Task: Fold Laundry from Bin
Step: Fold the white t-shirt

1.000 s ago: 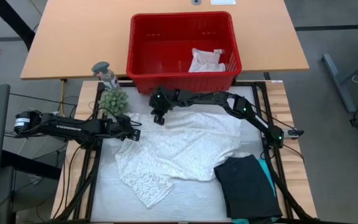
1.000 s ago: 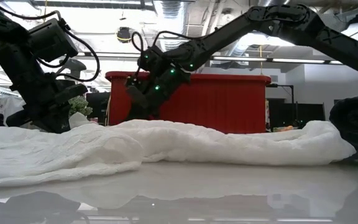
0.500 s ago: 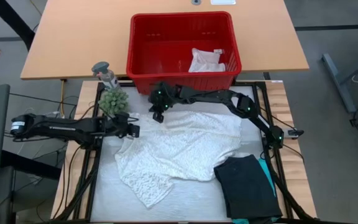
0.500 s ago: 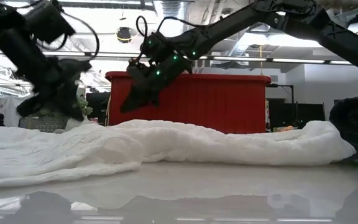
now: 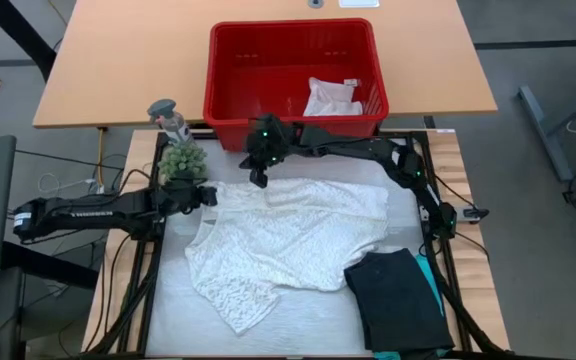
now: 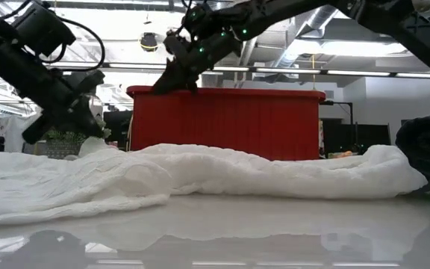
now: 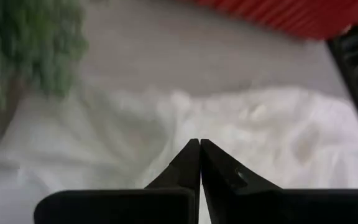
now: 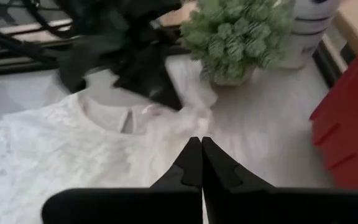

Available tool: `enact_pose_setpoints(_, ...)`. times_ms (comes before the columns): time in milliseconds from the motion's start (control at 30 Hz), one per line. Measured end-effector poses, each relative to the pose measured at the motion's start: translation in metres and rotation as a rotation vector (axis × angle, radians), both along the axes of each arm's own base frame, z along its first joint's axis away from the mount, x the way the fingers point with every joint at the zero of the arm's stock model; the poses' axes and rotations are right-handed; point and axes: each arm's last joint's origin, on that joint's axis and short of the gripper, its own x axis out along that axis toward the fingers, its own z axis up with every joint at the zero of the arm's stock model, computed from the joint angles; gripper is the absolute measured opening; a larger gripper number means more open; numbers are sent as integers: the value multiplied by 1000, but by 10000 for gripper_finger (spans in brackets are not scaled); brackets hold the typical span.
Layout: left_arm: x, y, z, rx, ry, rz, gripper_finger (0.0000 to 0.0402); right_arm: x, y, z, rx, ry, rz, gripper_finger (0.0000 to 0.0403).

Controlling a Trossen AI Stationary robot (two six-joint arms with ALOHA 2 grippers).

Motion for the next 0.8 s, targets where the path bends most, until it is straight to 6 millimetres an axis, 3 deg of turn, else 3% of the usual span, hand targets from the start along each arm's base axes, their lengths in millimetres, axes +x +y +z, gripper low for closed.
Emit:
enact_pose_setpoints(233,-2,4,-14,-17,74,87,0,-7,8,12,1,21,15,24)
enact_pose_setpoints(500,-4,3,-35,-140,243,125,0,-13,16,6,28,124,30,22)
enact_pose_setpoints(600,-2,3,-40,-159,280,119,0,-25,21,16,23,176,51,22)
enact_pose_setpoints(800,3,4,-39,-159,283,94,0,-77,45,61,20,346,121,22)
